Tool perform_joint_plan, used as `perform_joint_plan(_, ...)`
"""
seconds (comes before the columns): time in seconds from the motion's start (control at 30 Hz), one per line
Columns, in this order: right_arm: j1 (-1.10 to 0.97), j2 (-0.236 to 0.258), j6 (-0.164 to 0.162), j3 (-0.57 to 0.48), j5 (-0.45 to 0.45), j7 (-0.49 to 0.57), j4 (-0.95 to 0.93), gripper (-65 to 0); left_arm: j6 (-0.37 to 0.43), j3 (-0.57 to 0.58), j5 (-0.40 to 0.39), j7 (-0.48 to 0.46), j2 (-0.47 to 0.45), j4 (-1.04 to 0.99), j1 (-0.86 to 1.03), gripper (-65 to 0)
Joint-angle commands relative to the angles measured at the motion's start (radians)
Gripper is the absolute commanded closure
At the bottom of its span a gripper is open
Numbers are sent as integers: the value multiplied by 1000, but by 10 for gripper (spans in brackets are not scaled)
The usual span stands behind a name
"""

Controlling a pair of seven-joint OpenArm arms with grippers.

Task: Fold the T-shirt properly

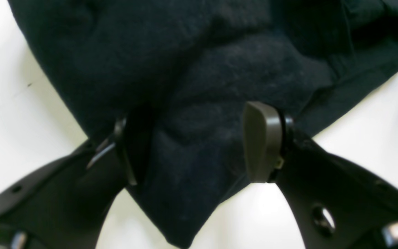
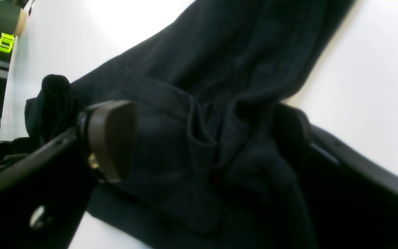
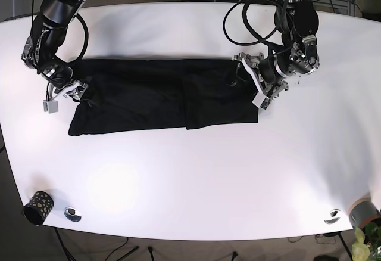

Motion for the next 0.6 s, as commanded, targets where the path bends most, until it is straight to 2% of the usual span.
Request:
perform_joint_plan(0.0,14,17,-8,1,-15,-10,14,-491,-4,3,-12,-13,-18,11,-12,-385)
perform_joint_plan(0.03,16,17,-8,1,-15,-9,14,-453,-4,6,-12,-13,-22,11,-15,-385)
perform_joint_plan(0.2,19,21,-8,-2,-15,-4,20,-105,-4,61,-12,-13,-53,10,-52,-385)
perform_joint_plan(0.27,19,24,-8,-2,-15,-6,28,-2,-4,84,-12,-13,-55,2,-56,-385)
perform_joint_plan(0.37,11,38,-8,0,-15,-9,94,-2,-4,101,-12,-11,-53,-25,-85,-385)
perform_joint_plan(0.47,-21,44,-8,0,-15,-10,180,-29,-4,132,-12,-11,-48,-67,-110,-385)
perform_joint_plan(0.57,-59,44,-44,0,-10,-10,295,-30,2,183,-16,-13,-44,-117,-138,-385)
